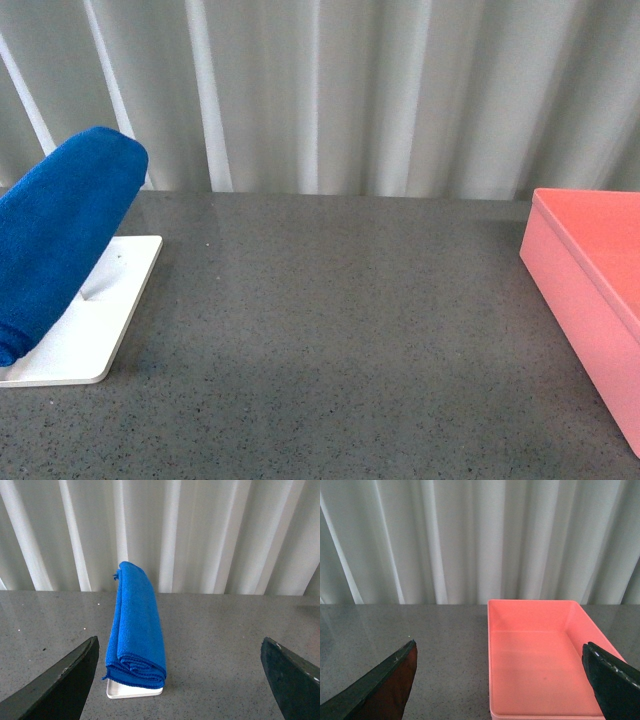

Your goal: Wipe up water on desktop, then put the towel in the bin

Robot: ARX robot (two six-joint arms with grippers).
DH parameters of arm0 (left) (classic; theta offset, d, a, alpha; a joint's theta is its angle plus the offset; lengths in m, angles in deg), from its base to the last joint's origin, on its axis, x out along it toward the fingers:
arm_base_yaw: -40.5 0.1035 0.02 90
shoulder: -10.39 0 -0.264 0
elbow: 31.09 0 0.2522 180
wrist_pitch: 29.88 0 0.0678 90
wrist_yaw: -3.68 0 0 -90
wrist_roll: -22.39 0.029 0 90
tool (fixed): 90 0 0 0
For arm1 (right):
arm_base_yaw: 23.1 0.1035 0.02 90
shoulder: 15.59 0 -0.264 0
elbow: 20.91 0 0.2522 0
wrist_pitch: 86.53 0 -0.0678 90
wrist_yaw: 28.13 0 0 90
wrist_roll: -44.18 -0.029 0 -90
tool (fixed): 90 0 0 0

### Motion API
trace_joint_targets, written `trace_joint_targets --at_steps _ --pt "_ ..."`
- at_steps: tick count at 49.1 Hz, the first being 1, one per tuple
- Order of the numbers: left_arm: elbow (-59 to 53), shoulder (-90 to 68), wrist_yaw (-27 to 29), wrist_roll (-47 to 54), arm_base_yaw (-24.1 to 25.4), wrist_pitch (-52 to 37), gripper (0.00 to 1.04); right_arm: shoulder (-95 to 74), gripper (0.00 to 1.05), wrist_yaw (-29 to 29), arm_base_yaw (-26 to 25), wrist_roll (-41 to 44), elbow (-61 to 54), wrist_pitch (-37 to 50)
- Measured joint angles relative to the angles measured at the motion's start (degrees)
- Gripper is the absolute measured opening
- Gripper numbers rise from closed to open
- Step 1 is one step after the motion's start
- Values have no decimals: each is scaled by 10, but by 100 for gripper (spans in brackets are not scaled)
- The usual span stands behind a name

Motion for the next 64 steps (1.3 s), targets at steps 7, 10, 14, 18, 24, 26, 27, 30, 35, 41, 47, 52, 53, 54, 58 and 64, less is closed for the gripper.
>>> trace_joint_targets --at_steps 7,10,14,18,24,26,27,30,35,41,47,52,53,54,58,64 --pt "0 0 0 0 0 0 98 0 98 0 0 0 0 0" --pt "0 0 0 0 0 0 98 0 98 0 0 0 0 0" --pt "0 0 0 0 0 0 98 0 98 0 0 0 0 0" --pt "31 -85 30 -80 -15 30 98 0 98 0 0 0 0 0" --pt "149 -387 3 -136 -21 -159 98 0 98 0 0 0 0 0" --pt "195 -462 -6 -123 -19 -185 98 0 98 0 0 0 0 0" --pt "213 -490 -11 -117 -18 -188 98 0 98 0 0 0 0 0" --pt "287 -599 -17 -80 -13 -189 98 0 98 0 0 0 0 0" --pt "387 -728 -12 -35 -5 -157 98 0 98 0 0 0 0 0" --pt "476 -818 -4 4 -2 -109 98 0 98 0 0 0 0 0" --pt "570 -909 3 54 -2 -76 98 0 98 0 0 0 0 0" --pt "641 -975 15 94 -1 -36 98 0 98 0 0 0 0 0" --pt "656 -988 16 102 0 -28 98 0 98 0 0 0 0 0" --pt "665 -996 16 106 1 -22 98 0 98 0 0 0 0 0" --pt "708 -1037 29 121 9 10 98 0 98 0 0 0 0 0" --pt "753 -1084 47 130 23 40 98 0 98 0 0 0 0 0"
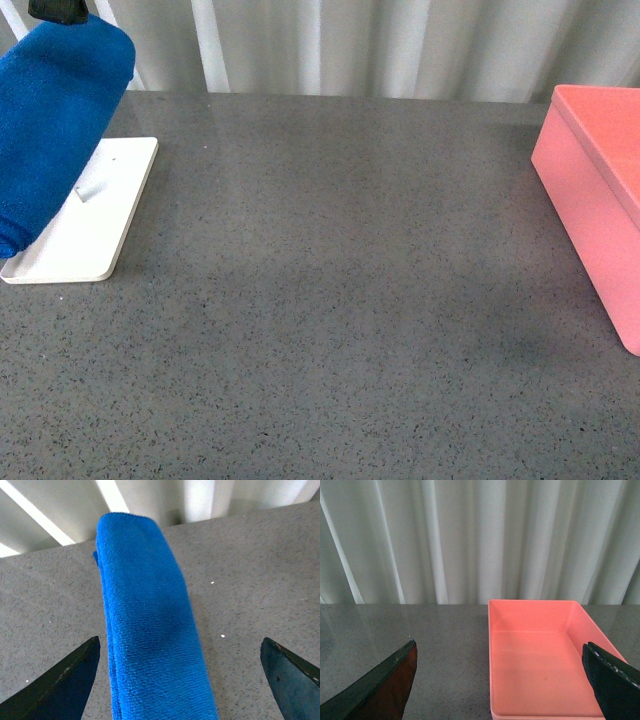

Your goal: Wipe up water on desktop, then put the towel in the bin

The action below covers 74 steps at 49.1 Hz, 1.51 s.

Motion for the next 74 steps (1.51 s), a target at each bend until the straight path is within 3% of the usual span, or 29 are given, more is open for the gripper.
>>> trace_joint_targets --at_steps 38,54,63,74 --pt "-11 -70 9 -8 21 -31 97 0 98 0 0 0 0 0" --pt "-11 -71 3 -10 24 -35 44 0 98 0 0 0 0 0" --pt "-12 -66 -14 -22 32 -37 7 0 98 0 0 0 0 0" --pt "-18 -48 -37 -39 37 -36 5 0 98 0 0 0 0 0"
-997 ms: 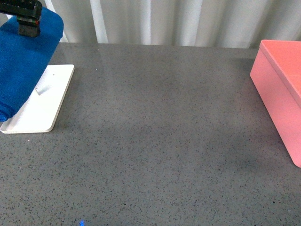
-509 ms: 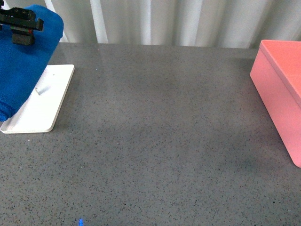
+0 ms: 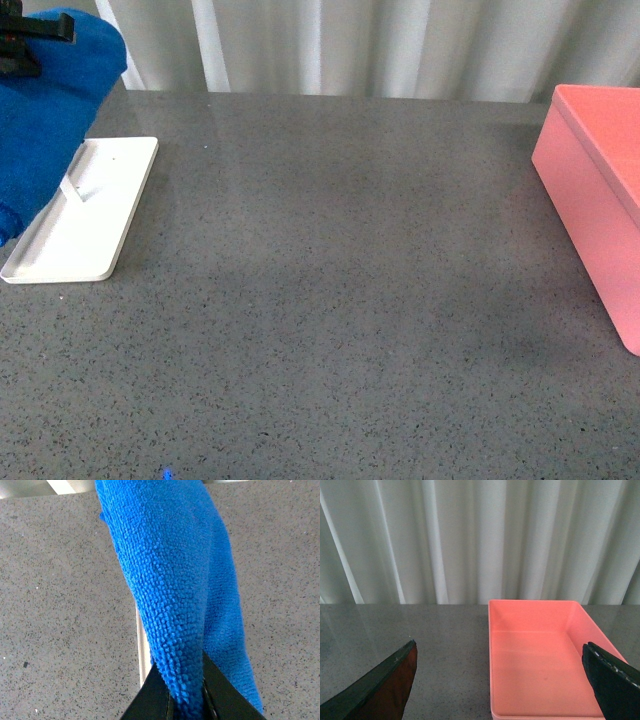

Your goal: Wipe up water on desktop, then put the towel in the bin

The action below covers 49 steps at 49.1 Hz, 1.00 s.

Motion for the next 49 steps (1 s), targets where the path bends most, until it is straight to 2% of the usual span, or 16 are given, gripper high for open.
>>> trace_joint_targets --at_steps 8,16,30,49 --pt "-2 44 -40 -18 0 1 5 0 98 0 0 0 0 0" --pt "-16 118 -113 -51 -11 -7 5 0 98 0 0 0 0 0" --pt "-95 240 -245 -168 -86 -46 5 0 98 0 0 0 0 0" --pt "-174 277 -295 -260 -201 -115 5 0 98 0 0 0 0 0"
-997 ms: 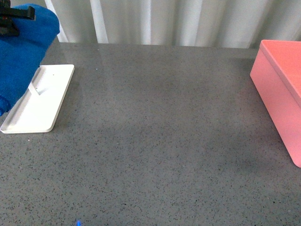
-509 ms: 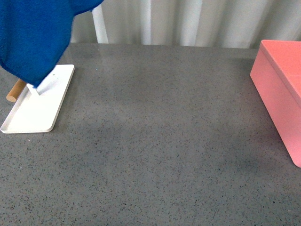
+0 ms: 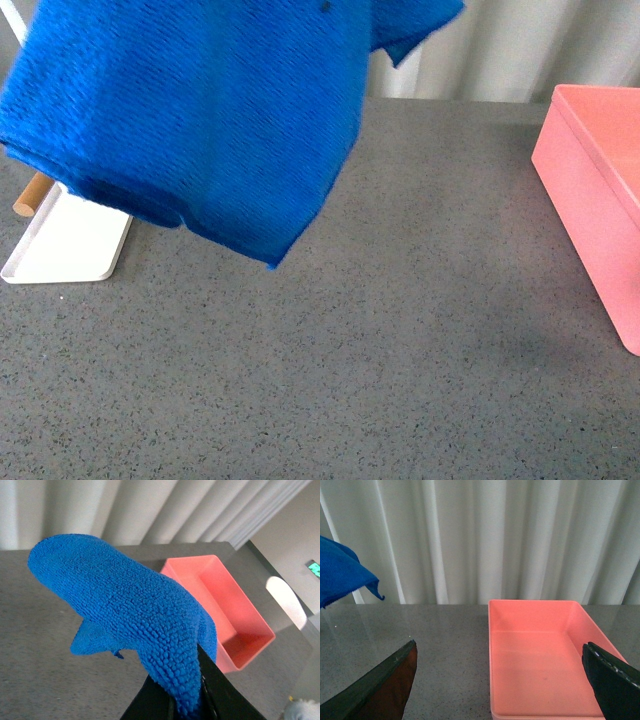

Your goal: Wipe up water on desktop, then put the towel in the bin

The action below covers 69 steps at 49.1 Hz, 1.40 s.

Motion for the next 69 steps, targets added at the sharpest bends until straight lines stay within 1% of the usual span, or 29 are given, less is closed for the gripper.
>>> trace_joint_targets --at_steps 11,15,20,27,42,43,45,46,48,49,52,56,63,67,69 --pt "-16 -2 -5 -30 -54 -44 5 0 98 0 0 0 0 0" --pt "-16 -7 -4 -38 -62 -51 5 0 98 0 0 0 0 0" --pt "-16 -17 -1 -43 -66 -57 5 0 98 0 0 0 0 0" --pt "-16 -32 20 -42 -70 -57 5 0 98 0 0 0 0 0" --pt "-16 -34 20 -42 -72 -57 5 0 98 0 0 0 0 0" --pt "-16 -34 20 -42 -72 -57 5 -3 98 8 -2 -3 1 -4" --pt "-16 -34 20 -42 -72 -57 5 -23 98 49 -17 -11 18 -39" --pt "-16 -34 20 -42 -72 -57 5 -49 98 101 -31 -16 34 -86" --pt "-16 -34 23 -42 -72 -57 5 -116 98 175 -56 -17 63 -142" --pt "-16 -34 23 -42 -72 -57 5 -171 98 222 -69 -17 78 -153" --pt "-16 -34 21 -42 -73 -57 5 -277 98 297 -82 -6 101 -130" --pt "-16 -34 22 -42 -73 -57 5 -363 98 366 -84 9 128 -95" --pt "-16 -34 24 -42 -73 -57 5 -472 98 443 -80 33 176 -46" --pt "-16 -35 24 -42 -73 -56 5 -566 98 490 -65 51 209 -6" --pt "-16 -35 24 -42 -73 -56 5 -593 98 502 -59 53 217 9"
